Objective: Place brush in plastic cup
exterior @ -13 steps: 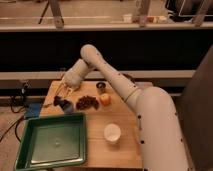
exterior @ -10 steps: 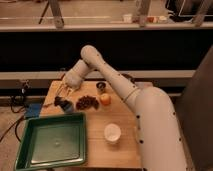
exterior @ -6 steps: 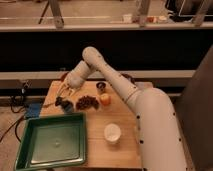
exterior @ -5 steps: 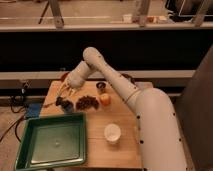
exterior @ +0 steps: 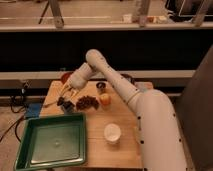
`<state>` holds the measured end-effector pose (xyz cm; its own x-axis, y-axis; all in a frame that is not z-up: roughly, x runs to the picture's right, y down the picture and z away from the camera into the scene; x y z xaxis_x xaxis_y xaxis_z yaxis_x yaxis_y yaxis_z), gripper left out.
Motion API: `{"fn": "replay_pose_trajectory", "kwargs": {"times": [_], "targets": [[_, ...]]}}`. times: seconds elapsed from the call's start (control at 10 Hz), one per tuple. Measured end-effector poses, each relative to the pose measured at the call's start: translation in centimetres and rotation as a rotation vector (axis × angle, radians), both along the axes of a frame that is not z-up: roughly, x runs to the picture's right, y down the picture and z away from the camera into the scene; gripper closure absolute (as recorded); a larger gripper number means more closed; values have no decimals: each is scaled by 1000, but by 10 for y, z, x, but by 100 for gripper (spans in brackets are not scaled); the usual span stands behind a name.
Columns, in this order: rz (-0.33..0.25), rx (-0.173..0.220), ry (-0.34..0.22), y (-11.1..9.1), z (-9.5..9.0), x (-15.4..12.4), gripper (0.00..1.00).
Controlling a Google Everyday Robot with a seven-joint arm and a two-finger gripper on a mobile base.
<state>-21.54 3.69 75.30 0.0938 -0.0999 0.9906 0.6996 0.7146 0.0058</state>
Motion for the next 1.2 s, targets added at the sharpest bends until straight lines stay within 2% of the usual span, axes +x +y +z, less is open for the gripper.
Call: {"fn": "replay_pose_trajectory", "kwargs": {"times": [0.4, 0.9, 1.0, 1.1, 1.2], "targets": [[20, -22, 29, 1, 8, 4, 100], [-30, -39, 53, 9, 13, -7, 98], [-36, -42, 61, 9, 14, -7, 92], [-43, -50, 70, 10, 15, -9, 78], [-47, -55, 73, 11, 15, -10, 71]]}}
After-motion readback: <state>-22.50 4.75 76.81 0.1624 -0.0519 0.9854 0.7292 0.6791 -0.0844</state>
